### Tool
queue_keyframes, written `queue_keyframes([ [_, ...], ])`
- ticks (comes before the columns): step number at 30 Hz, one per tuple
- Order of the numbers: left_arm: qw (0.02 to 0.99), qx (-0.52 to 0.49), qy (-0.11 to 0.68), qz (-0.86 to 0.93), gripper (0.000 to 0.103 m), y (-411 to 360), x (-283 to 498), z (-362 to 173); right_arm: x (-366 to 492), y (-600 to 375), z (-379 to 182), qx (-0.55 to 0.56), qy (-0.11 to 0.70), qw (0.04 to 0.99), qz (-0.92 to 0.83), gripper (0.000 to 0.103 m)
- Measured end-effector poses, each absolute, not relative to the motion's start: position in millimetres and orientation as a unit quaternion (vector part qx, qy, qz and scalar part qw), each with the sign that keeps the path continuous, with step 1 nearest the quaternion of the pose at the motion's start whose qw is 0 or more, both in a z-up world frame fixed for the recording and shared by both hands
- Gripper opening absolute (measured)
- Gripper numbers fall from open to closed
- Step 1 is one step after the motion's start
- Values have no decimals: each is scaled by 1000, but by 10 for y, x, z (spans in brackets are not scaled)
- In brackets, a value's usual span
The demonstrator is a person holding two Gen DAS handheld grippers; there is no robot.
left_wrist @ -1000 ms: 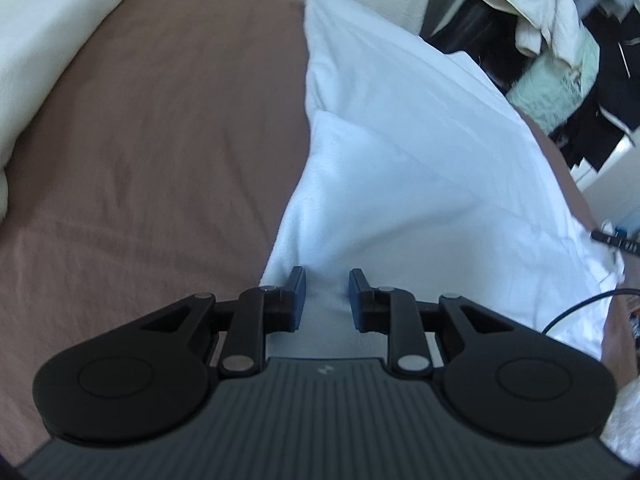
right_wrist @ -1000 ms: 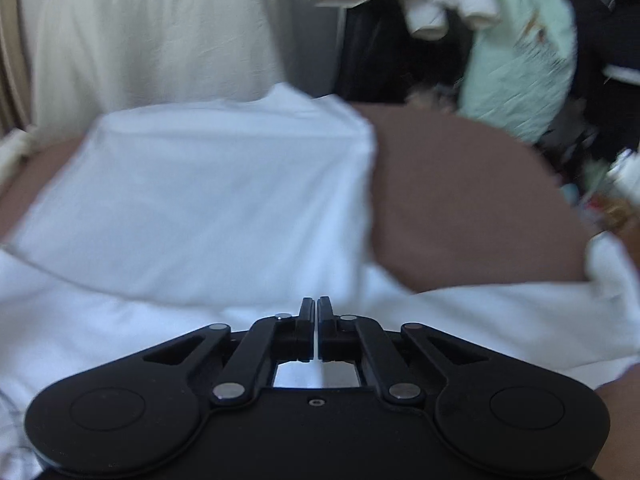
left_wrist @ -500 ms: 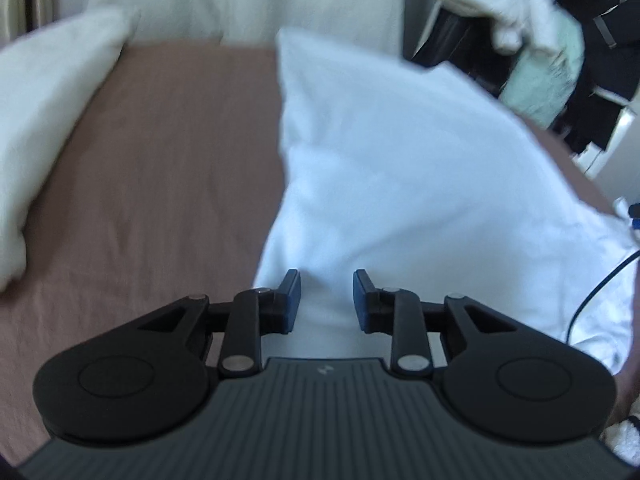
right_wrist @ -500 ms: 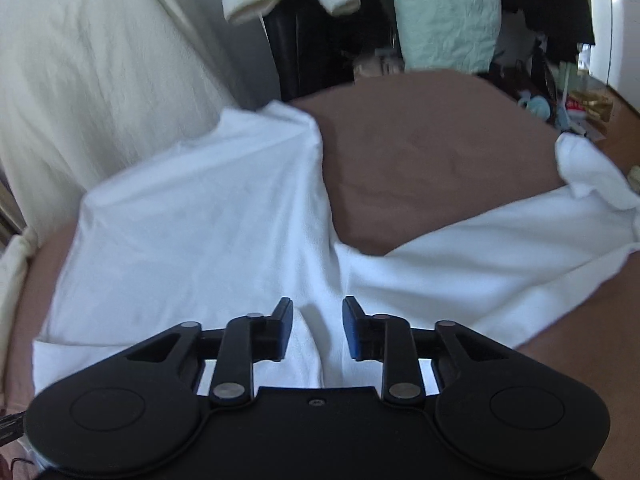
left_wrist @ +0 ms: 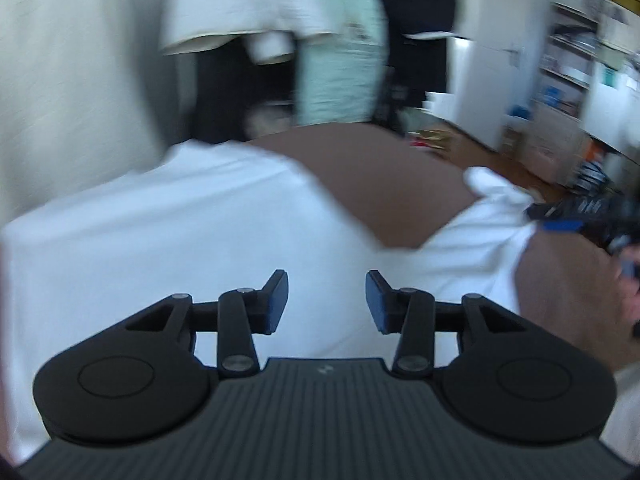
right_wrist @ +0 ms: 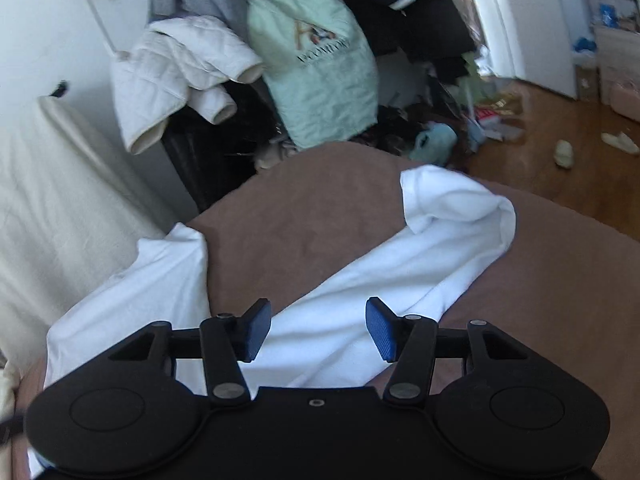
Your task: Fold clothes
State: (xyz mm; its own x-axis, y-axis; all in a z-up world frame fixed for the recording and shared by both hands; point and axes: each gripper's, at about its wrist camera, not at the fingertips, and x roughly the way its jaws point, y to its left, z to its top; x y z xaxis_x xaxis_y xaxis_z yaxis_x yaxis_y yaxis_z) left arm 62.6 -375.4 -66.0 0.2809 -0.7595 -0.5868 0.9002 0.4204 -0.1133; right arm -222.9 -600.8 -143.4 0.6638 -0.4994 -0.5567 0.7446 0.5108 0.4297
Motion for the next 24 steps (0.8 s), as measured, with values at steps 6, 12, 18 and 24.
queue_keyframes([
  [6,721,121,356,-582,42,-4834,380,-880,-2628,-6269,-1769,395,134,815,-401,59],
  [12,652,187,412,-609,42,-5498,38,-1307,-2543,-6316,-1743,372,127,825,-405,59],
  [18,644,209,410,-611,34,-5601,-31,-1488,-2505,-6547,-2012,405,128,780,-459,61],
  [24,658,234,396,-596,16,-5614,-174,-1660,-2258,-6686,-2126,385,123,819,-407,8],
])
